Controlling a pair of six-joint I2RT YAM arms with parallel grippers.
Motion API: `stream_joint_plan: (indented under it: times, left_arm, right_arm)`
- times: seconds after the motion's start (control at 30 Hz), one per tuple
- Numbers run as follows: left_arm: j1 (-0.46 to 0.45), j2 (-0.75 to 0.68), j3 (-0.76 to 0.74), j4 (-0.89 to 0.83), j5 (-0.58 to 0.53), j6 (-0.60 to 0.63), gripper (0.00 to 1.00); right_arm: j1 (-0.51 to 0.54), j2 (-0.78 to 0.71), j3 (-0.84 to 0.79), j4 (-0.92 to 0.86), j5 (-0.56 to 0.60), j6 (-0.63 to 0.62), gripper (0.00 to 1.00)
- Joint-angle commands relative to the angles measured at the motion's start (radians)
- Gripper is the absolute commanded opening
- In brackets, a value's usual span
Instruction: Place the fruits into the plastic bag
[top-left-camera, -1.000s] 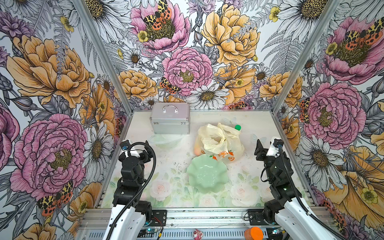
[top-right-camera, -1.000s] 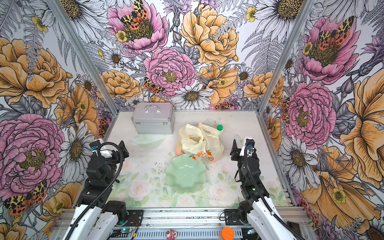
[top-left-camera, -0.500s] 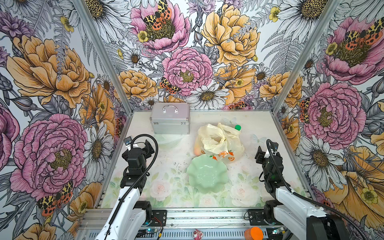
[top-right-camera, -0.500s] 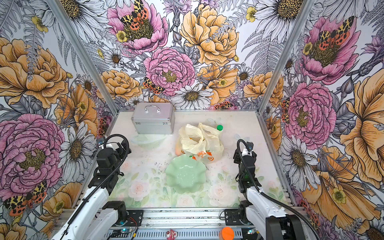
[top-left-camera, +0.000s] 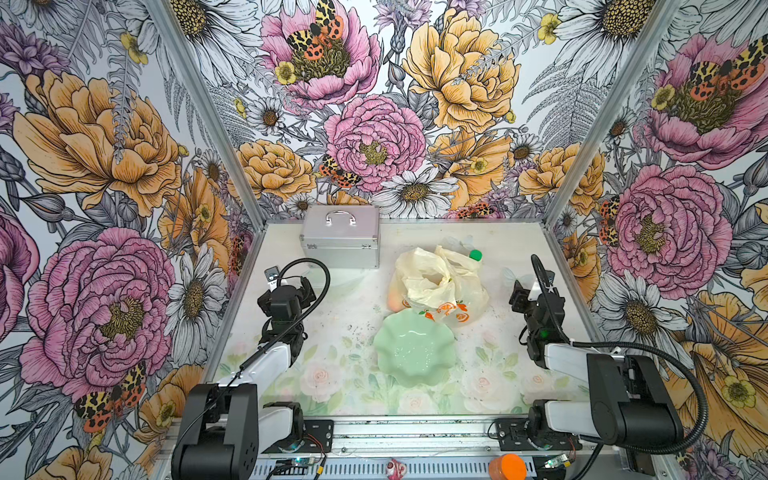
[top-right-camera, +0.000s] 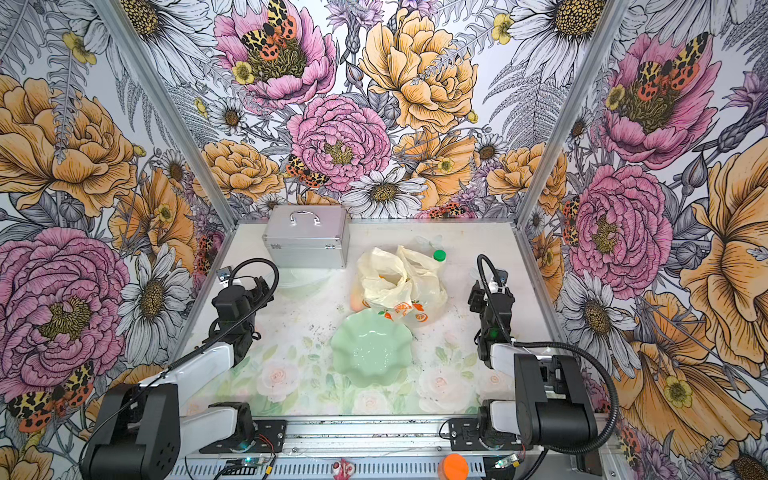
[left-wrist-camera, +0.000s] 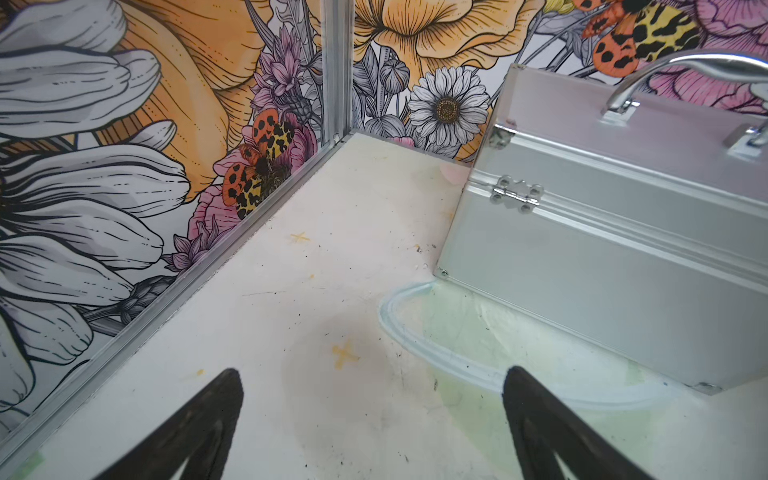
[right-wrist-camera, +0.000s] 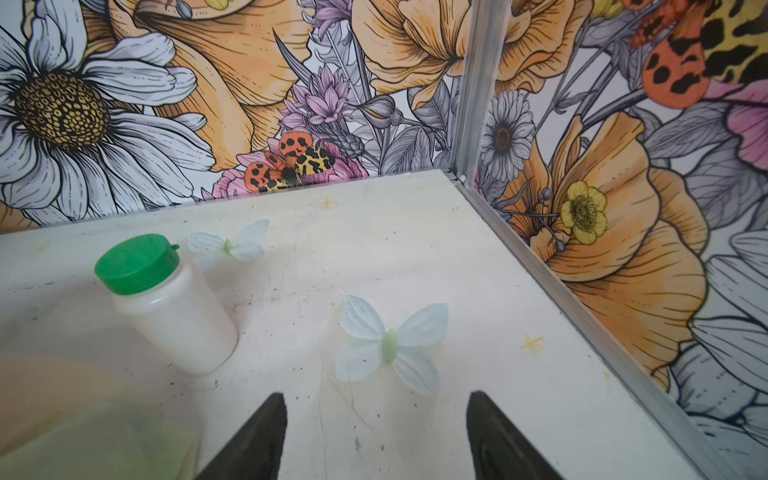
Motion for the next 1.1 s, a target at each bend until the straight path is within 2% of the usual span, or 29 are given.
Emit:
stream_joint_plan:
  times: [0.0, 0.37, 0.87, 0.9, 1.07]
  left_arm:
    - [-0.001, 0.052, -0.013, 0.133, 0.025, 0.049, 0.99]
    - [0.006, 0.185, 0.058, 0.198, 0.103, 0.107, 0.99]
    - [0.031, 0.249, 0.053, 0.287, 0.165, 0.13, 0.99]
    - [0.033, 0.25, 0.052, 0.293, 0.199, 0.13, 0.99]
    - [0.043, 0.264, 0.041, 0.323, 0.228, 0.13, 0.99]
  right_arm:
    - [-0.005, 0.047, 0.036, 0.056, -0.061, -0.016, 0.71]
    - [-0.006, 0.122, 0.098, 0.018, -0.114, -0.036, 0.71]
    - [-0.005, 0.143, 0.088, 0.054, -0.129, -0.041, 0.72]
    - [-0.005, 0.144, 0.089, 0.055, -0.129, -0.041, 0.72]
    - [-0.005, 0.146, 0.08, 0.072, -0.132, -0.04, 0.73]
